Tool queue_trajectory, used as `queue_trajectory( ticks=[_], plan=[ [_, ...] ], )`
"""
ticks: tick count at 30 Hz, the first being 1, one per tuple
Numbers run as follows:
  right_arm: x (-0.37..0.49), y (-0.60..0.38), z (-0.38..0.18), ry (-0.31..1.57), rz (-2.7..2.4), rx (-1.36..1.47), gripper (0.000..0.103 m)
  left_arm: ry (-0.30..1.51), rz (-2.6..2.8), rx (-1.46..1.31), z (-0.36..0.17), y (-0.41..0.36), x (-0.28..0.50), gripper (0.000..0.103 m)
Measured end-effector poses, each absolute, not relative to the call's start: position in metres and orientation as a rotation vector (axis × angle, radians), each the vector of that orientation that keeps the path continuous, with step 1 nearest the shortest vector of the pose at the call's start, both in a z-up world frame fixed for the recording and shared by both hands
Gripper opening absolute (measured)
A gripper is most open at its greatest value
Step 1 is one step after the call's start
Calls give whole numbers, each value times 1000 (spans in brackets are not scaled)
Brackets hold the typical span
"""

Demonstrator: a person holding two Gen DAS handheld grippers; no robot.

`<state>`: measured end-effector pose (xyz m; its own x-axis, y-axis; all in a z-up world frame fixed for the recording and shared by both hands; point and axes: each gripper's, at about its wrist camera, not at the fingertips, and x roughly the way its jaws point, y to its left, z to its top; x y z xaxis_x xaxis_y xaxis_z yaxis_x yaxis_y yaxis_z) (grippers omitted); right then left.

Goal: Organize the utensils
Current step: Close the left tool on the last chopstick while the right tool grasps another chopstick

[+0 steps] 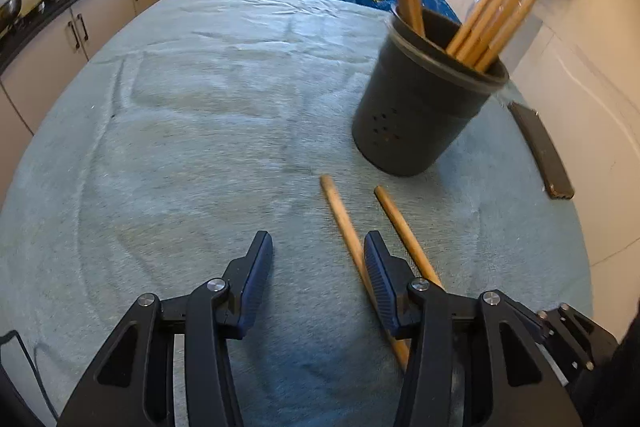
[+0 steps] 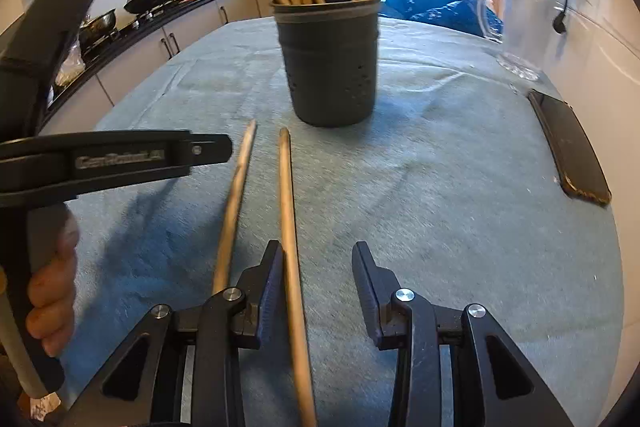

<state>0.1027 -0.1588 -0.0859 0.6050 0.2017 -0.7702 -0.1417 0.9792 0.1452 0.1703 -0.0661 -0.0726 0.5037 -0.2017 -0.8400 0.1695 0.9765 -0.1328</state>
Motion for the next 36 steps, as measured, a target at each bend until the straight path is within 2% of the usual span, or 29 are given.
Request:
queue_trajectory(
  ticks=[2, 5, 6, 9, 15, 16, 20, 36],
  plan=[
    [100, -162, -85, 895, 186, 89, 34, 1041, -218, -9, -77, -75, 172, 45],
    [98, -170, -85, 897, 165, 115, 25, 1012, -197, 91, -78, -88, 165, 16],
    [97, -173, -85, 899, 156, 121, 20, 1011, -198, 106, -78, -89, 163, 14],
    [97, -180, -85, 916, 139, 134, 15, 1021, -220, 129, -77, -84, 154, 11],
    [82, -183, -83, 965, 134, 75, 14, 1052, -302, 176, -75, -52, 128, 12],
    [79, -183, -83, 970, 141, 68, 15, 1061, -311, 174, -74, -48, 127, 12],
    [85, -185, -80, 999, 170, 88, 28, 1094, -332, 128, -74, -29, 124, 12],
    [201, -133, -76, 1123, 179, -105, 29, 1117, -316, 9, -75, -18, 143, 13]
  ],
)
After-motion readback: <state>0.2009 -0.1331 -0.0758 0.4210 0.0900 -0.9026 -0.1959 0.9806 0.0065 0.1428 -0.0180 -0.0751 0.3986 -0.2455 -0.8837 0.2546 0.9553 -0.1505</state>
